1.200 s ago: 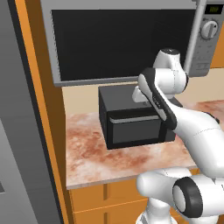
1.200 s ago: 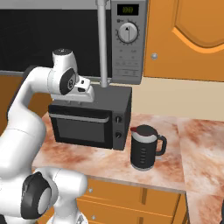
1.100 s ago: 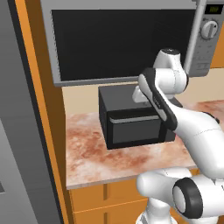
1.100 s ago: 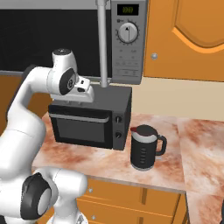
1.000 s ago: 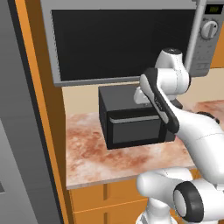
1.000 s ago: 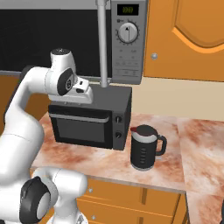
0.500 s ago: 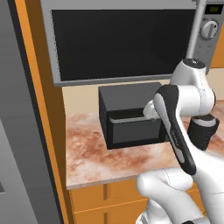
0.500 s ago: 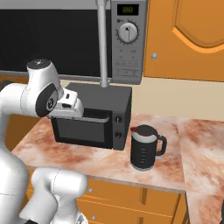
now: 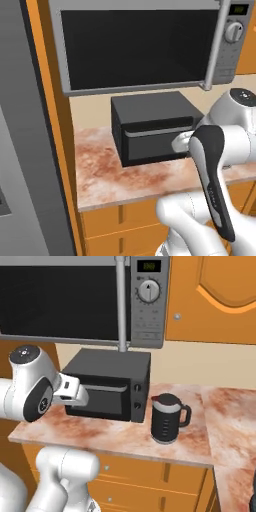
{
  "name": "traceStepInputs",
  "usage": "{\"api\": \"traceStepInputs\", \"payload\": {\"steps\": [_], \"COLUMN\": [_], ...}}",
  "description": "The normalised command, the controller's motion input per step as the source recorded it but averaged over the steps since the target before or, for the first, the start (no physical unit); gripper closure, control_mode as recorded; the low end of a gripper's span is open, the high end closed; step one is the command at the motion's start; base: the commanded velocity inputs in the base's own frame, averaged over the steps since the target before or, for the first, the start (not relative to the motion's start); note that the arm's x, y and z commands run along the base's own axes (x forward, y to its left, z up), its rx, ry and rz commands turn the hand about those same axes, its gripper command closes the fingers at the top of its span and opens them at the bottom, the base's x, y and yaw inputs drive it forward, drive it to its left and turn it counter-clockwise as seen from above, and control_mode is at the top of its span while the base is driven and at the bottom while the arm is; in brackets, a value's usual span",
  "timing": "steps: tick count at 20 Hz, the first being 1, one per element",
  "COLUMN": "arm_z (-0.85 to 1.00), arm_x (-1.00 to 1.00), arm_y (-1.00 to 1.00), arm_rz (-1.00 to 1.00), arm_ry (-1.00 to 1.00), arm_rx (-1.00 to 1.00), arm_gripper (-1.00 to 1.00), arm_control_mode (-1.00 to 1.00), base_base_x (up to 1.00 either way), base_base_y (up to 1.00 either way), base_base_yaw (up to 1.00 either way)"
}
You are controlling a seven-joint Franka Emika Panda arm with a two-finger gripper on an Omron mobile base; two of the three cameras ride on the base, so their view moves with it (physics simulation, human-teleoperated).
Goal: Navigate to the sink.
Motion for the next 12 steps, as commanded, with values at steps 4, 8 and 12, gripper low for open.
{"api": "traceStepInputs", "payload": {"steps": [4, 8, 12], "arm_z": [0.00, 0.00, 0.00], "arm_x": [0.00, 0.00, 0.00], "arm_y": [0.00, 0.00, 0.00], "arm_rz": [0.00, 0.00, 0.00], "arm_ry": [0.00, 0.00, 0.00], "arm_rx": [0.00, 0.00, 0.00], "arm_gripper": [-1.00, -1.00, -1.00], "arm_control_mode": [1.00, 1.00, 1.00], "base_base_x": [-0.26, -0.11, -0.09], "base_base_y": [0.60, 0.30, -0.23], "base_base_yaw": [-0.34, -0.57, -0.79]}}
